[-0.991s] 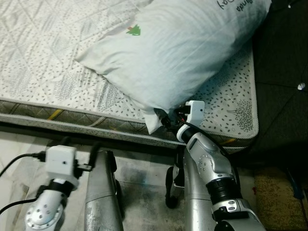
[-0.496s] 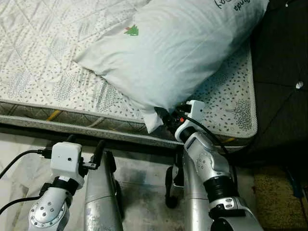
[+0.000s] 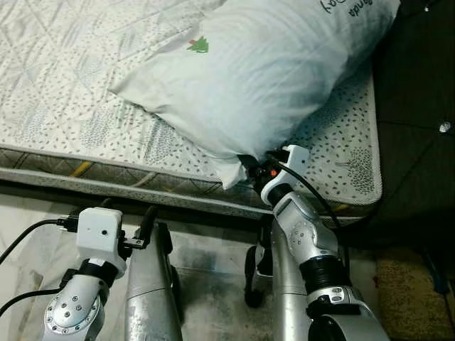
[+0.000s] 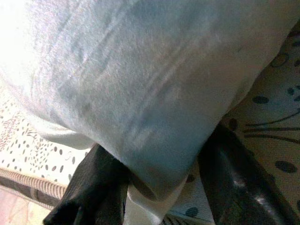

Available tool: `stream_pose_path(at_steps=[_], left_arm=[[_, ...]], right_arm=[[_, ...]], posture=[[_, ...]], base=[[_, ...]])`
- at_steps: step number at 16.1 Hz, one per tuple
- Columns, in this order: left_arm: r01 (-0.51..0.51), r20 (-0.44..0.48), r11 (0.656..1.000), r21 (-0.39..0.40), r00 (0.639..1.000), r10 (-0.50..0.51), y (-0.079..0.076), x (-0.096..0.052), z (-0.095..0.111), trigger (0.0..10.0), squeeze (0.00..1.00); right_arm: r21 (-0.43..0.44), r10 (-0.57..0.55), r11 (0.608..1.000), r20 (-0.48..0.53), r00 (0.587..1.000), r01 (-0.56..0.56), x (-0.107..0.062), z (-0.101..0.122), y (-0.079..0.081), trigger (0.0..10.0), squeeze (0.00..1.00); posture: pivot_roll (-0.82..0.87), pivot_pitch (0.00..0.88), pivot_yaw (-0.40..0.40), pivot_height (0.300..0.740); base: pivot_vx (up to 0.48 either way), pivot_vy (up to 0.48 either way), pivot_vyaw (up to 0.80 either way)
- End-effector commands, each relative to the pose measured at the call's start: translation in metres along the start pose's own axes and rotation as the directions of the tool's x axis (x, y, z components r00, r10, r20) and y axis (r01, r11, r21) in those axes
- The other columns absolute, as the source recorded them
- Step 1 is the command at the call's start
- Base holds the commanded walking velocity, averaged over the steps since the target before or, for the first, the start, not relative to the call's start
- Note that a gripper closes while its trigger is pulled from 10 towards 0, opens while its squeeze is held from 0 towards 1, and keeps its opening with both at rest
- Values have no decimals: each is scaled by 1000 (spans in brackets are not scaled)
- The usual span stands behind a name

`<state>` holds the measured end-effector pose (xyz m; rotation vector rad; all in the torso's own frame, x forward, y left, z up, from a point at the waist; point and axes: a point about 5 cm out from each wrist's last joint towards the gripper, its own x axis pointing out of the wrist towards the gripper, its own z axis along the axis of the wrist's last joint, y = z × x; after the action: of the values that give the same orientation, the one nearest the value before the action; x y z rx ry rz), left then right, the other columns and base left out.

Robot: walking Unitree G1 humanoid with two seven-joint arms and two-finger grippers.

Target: Clean up the room

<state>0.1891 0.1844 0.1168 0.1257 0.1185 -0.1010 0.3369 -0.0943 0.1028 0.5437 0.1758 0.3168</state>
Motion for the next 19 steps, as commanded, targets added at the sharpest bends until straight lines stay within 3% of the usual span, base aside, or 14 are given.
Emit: stream_pose_path(at_steps=[1,6,8,10,11,12,13,14,16,18,19], left_arm=[[1,-12,1000,7,1000,-1,-1,-4,0,10000,0],[-4,-13,1000,10,1000,4,0,-1,0,10000,0],[-7,-16,1000,11,1000,7,1,-1,-1,10000,0],[-3,-24,1000,10,1000,3,1,0,-5,10000,0],[1,-26,1000,12,1000,-1,1,0,-5,10000,0],[9,-32,1000,19,999,-8,2,1,-7,10000,0],[11,-35,1000,20,999,-10,3,2,-8,10000,0],[13,-39,1000,23,999,-12,4,4,-9,10000,0],[16,-39,1000,24,999,-15,4,6,-10,10000,0],[24,-39,999,25,999,-23,3,8,-11,10000,0],[32,-43,999,24,999,-31,3,8,-13,10000,0]], right_arm=[[15,-46,999,46,998,45,-2,7,-9,0,0],[-36,-80,996,127,989,85,5,35,-21,0,0],[-55,-139,987,176,975,151,4,54,-36,0,0],[-80,-250,958,252,935,277,-7,86,-69,0,0],[-104,-270,946,269,925,306,-10,94,-76,0,0],[-144,-311,918,318,896,370,-19,117,-92,0,0],[-160,-324,906,334,885,392,-22,125,-97,0,0],[-203,-358,868,375,855,453,-31,146,-110,0,0],[-225,-389,832,415,822,507,-41,164,-121,0,0],[-284,-432,748,477,765,600,-59,195,-134,0,0],[-394,-434,661,493,754,638,-66,209,-138,0,0]], posture=[[144,327,5,552],[144,321,4,552],[143,313,2,552],[134,306,7,552],[133,306,9,552],[123,305,19,552],[121,305,22,552],[116,304,28,552],[109,303,37,552],[99,300,46,552],[85,298,49,552]], base=[[0,0,0],[0,0,0],[0,0,0],[0,0,0],[0,0,0],[0,0,0],[0,0,0],[0,0,0],[0,0,0],[0,0,0],[0,0,0]])
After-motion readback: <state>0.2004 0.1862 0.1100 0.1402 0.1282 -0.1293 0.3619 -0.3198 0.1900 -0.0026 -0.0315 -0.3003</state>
